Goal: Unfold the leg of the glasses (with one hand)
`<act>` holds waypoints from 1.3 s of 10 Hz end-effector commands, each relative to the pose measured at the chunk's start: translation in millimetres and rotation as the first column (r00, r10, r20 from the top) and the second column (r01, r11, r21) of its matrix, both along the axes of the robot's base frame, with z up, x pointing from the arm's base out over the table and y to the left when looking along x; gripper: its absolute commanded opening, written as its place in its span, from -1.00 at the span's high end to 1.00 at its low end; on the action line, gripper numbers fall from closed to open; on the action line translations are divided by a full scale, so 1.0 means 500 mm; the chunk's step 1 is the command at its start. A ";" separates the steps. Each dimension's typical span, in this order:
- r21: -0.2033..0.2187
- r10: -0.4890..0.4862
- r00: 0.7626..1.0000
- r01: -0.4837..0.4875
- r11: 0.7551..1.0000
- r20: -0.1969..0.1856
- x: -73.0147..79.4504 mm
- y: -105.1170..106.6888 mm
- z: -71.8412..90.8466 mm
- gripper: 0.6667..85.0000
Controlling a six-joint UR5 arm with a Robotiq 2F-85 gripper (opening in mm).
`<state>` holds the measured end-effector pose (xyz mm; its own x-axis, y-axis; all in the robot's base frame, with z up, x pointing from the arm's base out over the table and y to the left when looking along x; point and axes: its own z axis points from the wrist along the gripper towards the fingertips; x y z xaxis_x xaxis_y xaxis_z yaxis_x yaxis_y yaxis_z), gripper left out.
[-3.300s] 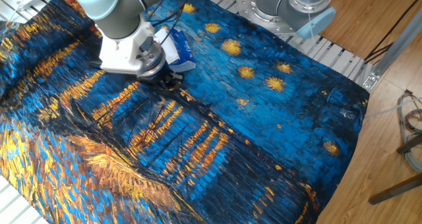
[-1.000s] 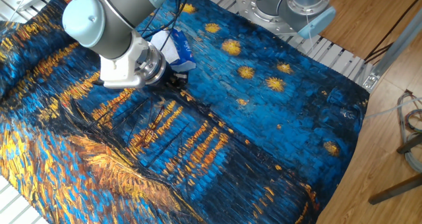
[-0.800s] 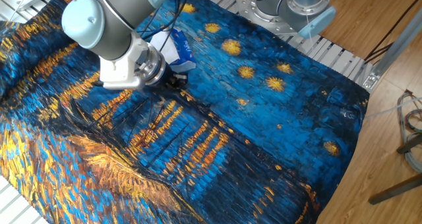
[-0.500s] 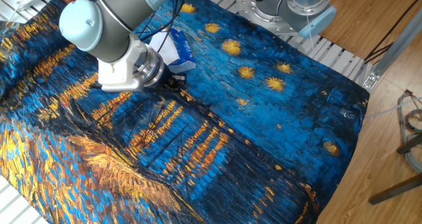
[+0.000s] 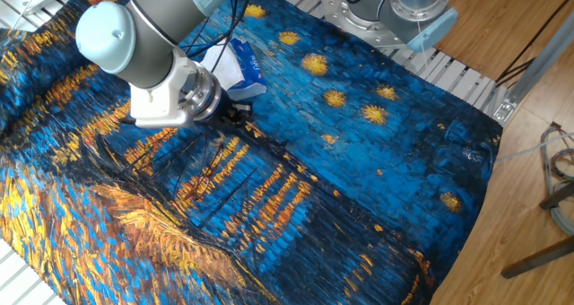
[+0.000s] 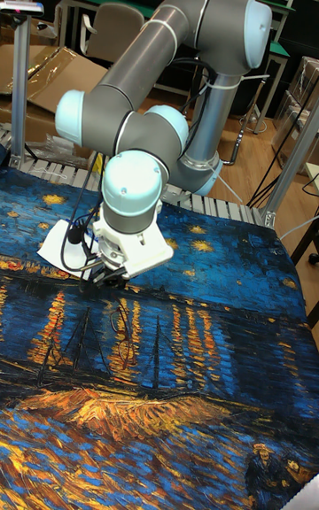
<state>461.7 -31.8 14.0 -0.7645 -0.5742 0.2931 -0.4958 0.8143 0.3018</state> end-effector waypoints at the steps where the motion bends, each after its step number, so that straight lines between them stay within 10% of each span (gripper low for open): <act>1: 0.027 0.004 1.000 -0.005 1.000 0.018 0.008 0.003 -0.009 0.99; 13: 0.012 0.018 0.999 -0.019 1.000 0.038 0.039 0.018 -0.019 0.99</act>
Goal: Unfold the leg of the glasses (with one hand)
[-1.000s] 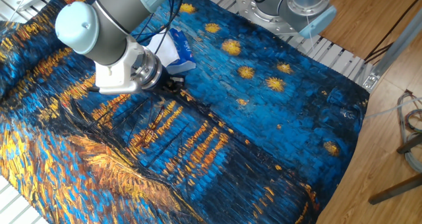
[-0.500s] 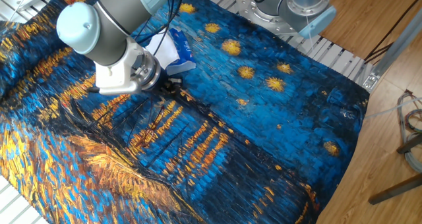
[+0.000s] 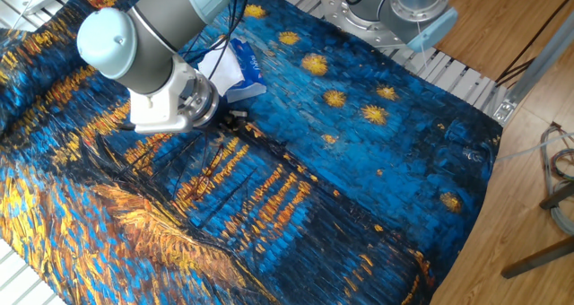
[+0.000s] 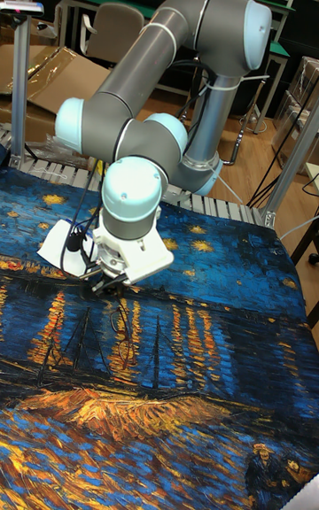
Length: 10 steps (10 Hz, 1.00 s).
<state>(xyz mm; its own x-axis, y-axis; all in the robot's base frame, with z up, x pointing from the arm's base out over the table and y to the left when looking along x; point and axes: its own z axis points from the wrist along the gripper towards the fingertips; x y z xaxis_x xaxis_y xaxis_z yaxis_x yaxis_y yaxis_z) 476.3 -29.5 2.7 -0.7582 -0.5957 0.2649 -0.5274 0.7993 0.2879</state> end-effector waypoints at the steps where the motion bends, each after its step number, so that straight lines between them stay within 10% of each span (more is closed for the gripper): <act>1: 0.002 -0.011 1.000 0.011 1.000 0.007 0.015 0.017 0.006 0.99; 10: -0.088 -0.054 0.996 0.060 0.994 0.067 0.052 0.003 0.045 0.99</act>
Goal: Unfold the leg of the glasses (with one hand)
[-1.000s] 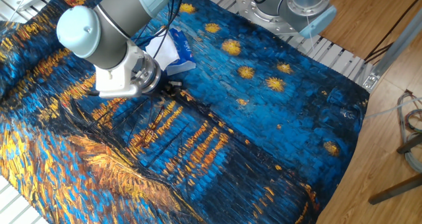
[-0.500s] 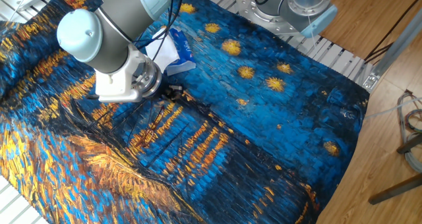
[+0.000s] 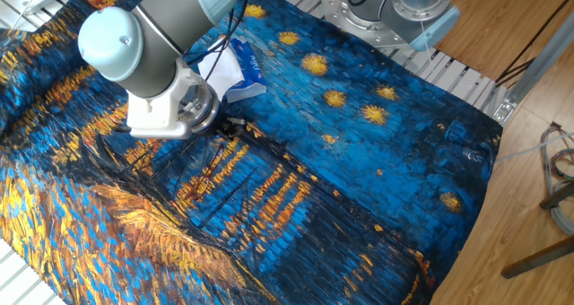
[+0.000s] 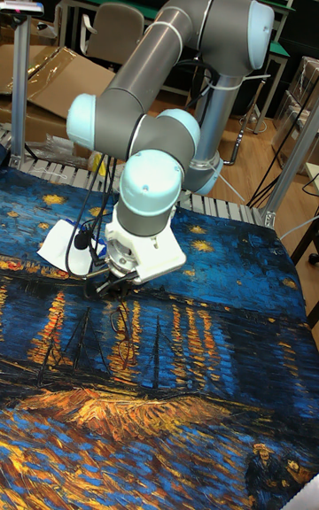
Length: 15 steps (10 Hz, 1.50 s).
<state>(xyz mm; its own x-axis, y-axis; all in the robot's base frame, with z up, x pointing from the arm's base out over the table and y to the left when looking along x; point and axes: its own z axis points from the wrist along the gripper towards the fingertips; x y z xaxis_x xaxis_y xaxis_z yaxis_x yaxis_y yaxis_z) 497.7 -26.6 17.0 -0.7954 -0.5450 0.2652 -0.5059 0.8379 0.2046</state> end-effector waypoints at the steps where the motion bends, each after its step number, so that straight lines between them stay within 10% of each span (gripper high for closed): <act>1: -0.026 -0.020 1.000 0.020 0.999 0.018 0.011 -0.002 0.023 0.99; 15: -0.135 -0.118 0.983 0.137 0.981 0.140 0.083 -0.022 0.072 0.99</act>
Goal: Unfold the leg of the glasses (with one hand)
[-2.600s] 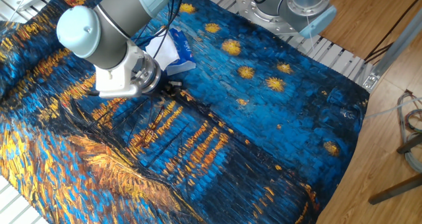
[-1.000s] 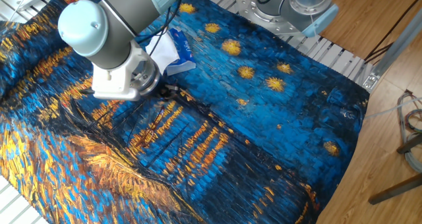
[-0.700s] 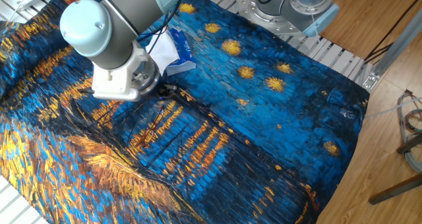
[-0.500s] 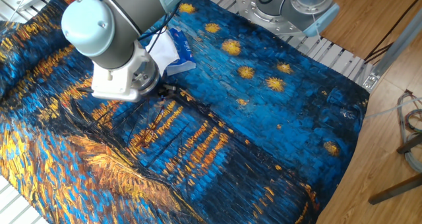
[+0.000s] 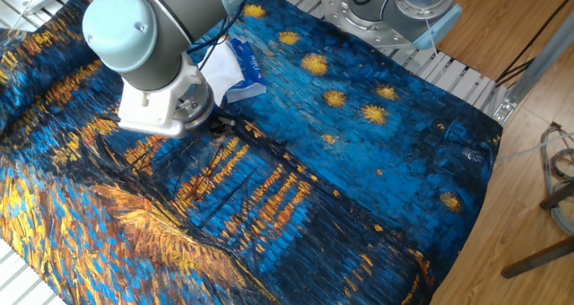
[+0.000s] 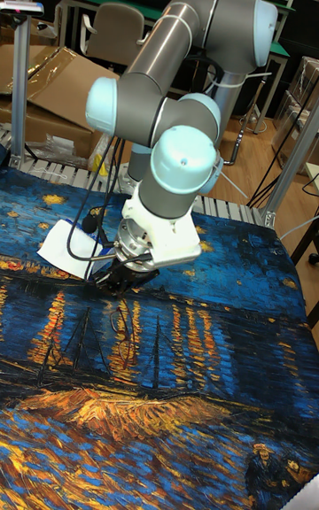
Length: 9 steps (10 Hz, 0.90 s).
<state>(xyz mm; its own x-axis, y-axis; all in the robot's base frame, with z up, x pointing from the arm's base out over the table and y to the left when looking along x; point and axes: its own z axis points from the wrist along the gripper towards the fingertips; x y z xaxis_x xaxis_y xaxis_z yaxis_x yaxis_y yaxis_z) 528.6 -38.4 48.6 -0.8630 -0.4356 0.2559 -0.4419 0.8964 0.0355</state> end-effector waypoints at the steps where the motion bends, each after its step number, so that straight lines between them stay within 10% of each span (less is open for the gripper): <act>1: -0.009 -0.054 0.997 0.055 0.998 0.063 0.031 0.002 0.012 0.99; 9: 0.013 -0.098 0.990 0.097 0.995 0.103 0.046 0.023 0.038 0.99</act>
